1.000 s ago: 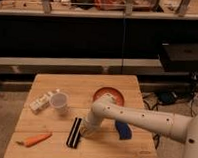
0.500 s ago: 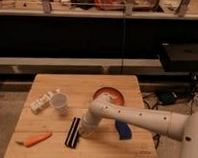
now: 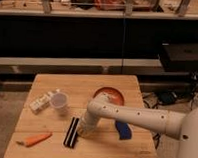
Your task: Push the eraser across the table
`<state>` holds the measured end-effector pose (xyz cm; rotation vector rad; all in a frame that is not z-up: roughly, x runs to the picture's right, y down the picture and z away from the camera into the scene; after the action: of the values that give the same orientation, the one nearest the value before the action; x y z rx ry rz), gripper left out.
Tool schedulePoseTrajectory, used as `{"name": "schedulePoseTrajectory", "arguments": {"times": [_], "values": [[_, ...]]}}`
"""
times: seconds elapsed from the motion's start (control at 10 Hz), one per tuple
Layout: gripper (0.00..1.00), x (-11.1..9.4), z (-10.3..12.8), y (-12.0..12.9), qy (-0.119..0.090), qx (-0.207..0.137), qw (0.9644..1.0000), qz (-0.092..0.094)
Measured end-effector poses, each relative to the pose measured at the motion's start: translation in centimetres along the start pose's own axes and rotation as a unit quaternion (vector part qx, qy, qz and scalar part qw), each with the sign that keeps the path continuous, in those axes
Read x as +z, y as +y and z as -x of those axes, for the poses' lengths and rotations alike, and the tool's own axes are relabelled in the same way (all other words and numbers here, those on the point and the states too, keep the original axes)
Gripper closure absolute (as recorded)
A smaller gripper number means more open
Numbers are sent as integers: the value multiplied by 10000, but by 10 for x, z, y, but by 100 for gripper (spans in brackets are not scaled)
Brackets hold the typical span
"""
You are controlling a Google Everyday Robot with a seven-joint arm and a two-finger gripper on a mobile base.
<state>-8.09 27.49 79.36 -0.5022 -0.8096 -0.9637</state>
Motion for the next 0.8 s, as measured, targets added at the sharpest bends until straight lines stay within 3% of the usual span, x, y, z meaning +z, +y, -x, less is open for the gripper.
{"name": "schedulePoseTrajectory", "arguments": {"times": [0.8], "values": [[100, 5, 3, -7, -1, -103, 9999, 50]]}}
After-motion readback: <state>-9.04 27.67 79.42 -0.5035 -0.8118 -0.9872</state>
